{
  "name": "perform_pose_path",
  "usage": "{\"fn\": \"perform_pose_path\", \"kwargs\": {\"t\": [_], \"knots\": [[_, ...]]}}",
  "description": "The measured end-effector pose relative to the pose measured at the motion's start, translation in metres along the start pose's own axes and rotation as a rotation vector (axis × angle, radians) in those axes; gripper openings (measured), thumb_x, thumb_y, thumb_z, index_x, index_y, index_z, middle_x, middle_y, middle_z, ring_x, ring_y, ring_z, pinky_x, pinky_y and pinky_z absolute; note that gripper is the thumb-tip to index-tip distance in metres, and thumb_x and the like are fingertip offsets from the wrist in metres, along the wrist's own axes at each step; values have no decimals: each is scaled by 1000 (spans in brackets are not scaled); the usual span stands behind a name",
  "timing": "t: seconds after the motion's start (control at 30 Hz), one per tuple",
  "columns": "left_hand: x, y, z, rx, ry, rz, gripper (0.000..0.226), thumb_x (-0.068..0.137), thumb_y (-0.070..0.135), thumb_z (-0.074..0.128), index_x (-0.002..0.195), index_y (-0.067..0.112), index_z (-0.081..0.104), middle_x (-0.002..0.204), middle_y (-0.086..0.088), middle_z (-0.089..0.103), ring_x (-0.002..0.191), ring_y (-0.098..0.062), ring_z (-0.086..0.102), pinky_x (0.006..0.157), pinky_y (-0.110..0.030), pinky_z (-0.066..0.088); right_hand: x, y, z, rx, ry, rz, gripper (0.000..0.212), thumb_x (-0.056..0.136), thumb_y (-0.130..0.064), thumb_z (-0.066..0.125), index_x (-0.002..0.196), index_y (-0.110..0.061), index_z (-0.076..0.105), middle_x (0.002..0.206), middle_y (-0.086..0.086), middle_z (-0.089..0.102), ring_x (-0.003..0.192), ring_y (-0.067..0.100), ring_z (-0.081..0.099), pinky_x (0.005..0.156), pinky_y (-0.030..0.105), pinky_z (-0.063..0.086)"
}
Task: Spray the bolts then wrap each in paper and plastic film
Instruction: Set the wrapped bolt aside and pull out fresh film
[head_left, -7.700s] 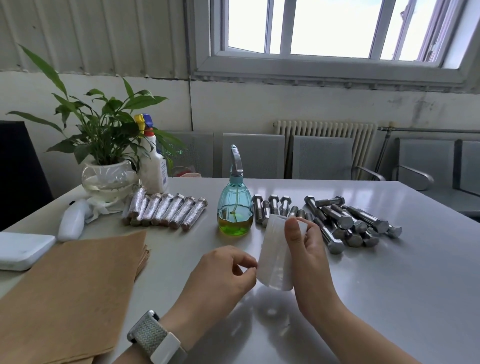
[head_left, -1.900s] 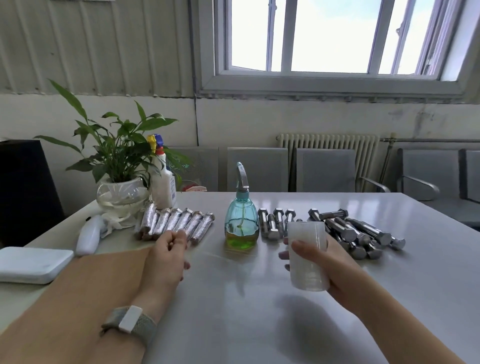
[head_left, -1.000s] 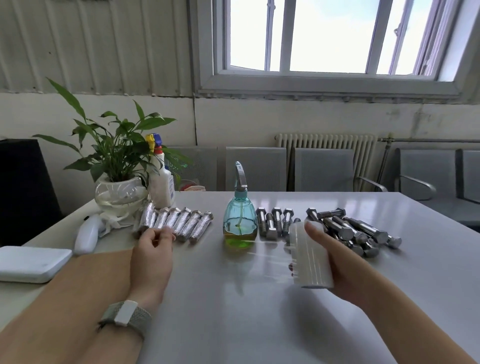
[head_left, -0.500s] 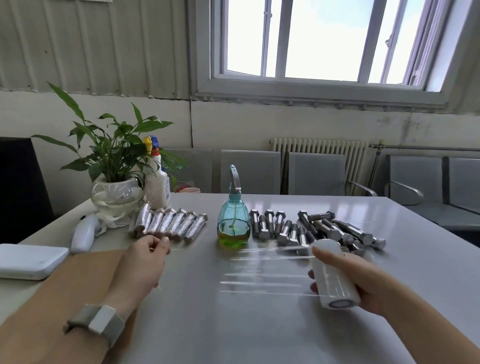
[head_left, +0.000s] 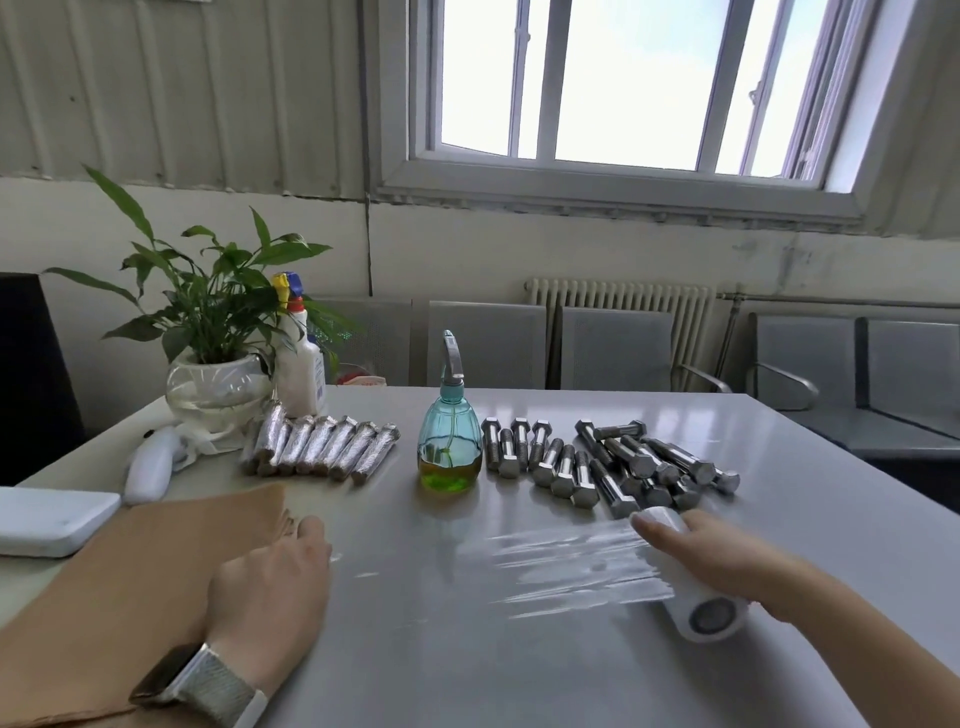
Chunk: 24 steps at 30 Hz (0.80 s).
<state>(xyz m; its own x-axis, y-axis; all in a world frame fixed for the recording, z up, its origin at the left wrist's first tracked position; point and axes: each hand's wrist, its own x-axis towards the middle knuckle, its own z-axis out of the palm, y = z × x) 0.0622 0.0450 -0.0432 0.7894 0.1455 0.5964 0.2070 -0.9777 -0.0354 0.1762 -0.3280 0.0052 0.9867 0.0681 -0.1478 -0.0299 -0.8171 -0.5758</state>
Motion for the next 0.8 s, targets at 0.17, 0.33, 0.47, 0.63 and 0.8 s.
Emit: {"fn": "perform_pose_path", "kwargs": {"t": [0.17, 0.33, 0.47, 0.63, 0.8], "knots": [[-1, -1, 7, -14, 56, 1, 29, 80, 26, 36, 62, 11, 53, 32, -6, 44, 24, -25, 49, 36, -30, 42, 9, 4, 4, -203, 106, 29, 55, 103, -52, 24, 135, -13, 47, 134, 18, 54, 121, 31, 52, 99, 36, 42], [-2, 2, 9, 8, 58, -26, 30, 81, 25, 36, 62, 10, 52, 33, -10, 43, 26, -26, 50, 39, -31, 43, 15, 2, -3, -263, 61, 58, 52, 105, -45, 25, 129, -8, 50, 135, 18, 54, 122, 30, 51, 91, 31, 38], [-1, 4, 4, -13, 32, -42, 29, 82, 27, 37, 62, 12, 52, 33, -7, 45, 27, -26, 50, 39, -26, 40, 19, 5, -8, -296, 34, 24, 57, 97, -63, 35, 109, -13, 61, 104, 5, 63, 96, 22, 57, 69, 27, 39], [1, 1, 1, -76, -71, -228, 25, 98, 45, 33, 88, 28, 47, 75, 1, 69, 77, -23, 70, 60, -30, 46, 20, 10, -6, -239, 73, 12, 52, 93, -67, 40, 79, -18, 52, 78, -1, 55, 73, 16, 55, 56, 29, 40], [4, 2, -1, -223, -123, -248, 26, 99, 48, 30, 87, 28, 42, 77, 4, 63, 84, -26, 67, 64, -31, 42, 19, 17, -9, -233, 112, -20, 51, 92, -66, 43, 72, -19, 43, 68, -4, 48, 63, 13, 46, 55, 29, 30]]}}
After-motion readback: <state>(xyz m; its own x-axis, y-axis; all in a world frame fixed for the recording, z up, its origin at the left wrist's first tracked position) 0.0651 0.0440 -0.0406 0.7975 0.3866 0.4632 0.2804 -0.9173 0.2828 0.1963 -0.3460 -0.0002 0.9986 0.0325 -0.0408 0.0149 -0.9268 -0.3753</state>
